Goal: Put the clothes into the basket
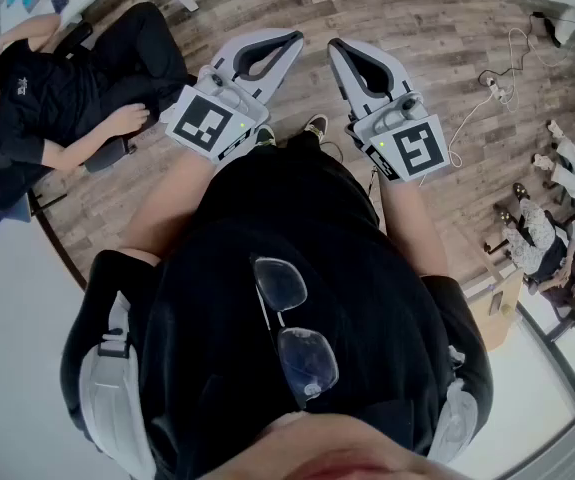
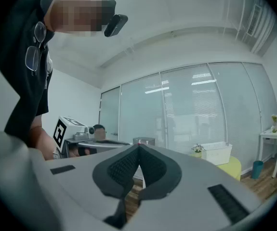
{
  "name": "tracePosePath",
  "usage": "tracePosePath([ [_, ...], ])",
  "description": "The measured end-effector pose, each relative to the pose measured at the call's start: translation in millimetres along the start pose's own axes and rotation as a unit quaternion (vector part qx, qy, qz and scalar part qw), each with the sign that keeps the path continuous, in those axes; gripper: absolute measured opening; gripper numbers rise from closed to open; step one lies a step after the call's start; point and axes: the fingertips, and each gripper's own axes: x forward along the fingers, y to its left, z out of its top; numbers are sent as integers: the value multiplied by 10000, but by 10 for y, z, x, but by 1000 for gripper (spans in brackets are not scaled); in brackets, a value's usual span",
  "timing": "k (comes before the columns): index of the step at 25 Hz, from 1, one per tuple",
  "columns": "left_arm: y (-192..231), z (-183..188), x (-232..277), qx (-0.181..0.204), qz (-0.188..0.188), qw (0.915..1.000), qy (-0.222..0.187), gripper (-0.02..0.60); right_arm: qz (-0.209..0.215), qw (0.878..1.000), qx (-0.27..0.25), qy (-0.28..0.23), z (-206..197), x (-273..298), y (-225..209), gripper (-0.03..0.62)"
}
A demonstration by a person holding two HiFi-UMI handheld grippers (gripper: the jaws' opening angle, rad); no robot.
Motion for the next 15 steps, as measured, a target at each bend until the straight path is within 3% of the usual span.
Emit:
tracePosePath([
  [7,52,-31,-246,-49,-49,10000,-30,9,-174,9998,27,27,-8,67,193,25],
  [15,189,-45,-15,-43,46,10000,-11,9,-317,9995,63,-33,-24,41,-193,26],
])
